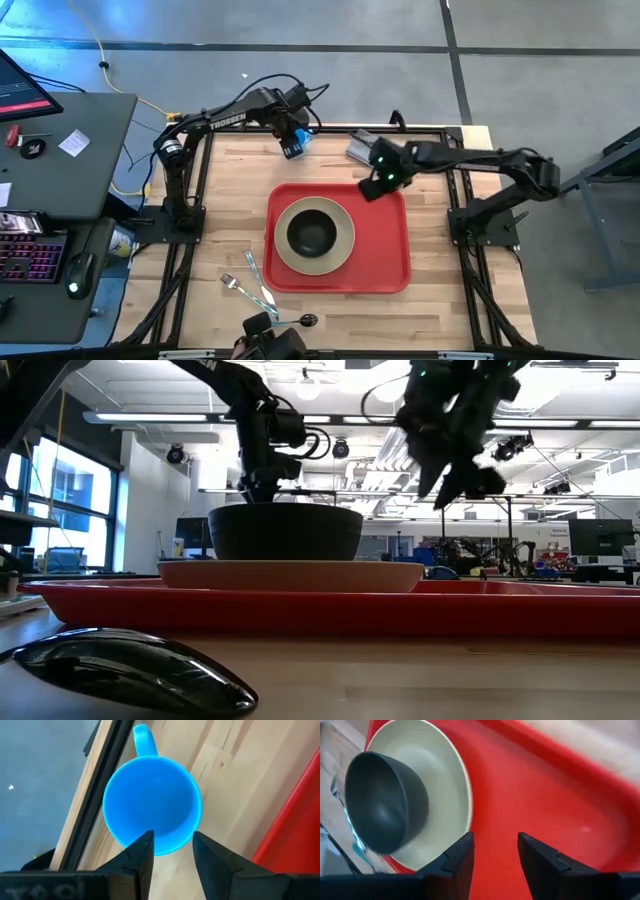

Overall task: Set up tray
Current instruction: Adjust the brown plate

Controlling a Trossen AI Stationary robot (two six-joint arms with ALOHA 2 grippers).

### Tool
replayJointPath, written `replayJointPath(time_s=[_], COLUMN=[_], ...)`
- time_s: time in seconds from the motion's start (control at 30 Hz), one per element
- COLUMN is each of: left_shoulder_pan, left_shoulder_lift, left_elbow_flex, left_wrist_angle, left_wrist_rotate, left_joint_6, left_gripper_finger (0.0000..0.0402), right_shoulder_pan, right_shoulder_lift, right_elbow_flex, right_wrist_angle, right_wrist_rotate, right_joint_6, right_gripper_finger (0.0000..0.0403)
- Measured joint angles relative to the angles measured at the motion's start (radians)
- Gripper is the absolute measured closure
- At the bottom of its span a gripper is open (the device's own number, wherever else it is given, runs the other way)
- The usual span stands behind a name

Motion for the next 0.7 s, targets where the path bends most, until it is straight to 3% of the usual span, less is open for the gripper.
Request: replayJointPath(time_s=[0.23, 0.7], left_shoulder_pan=[0.000, 0.000], left_shoulder_lift=[0.000, 0.000], left_elbow_flex=[0.017, 0.017], left_wrist_angle=[-0.035, -0.073], left_wrist_rotate=[-0.001, -0.001], left_joint_6=[-0.001, -0.001], left_gripper_finger=[0.0234, 0.0234], right_shoulder_pan=[0.117, 0.275], right_shoulder_lift=[0.128, 0.283], right_elbow_flex=[-0.032, -0.031], right_wrist_angle=[0.208, 0.247], right_wrist_rotate=[0.027, 0.107], right_joint_6=[0.110, 0.171], right_gripper_finger=[0.0266, 0.0270])
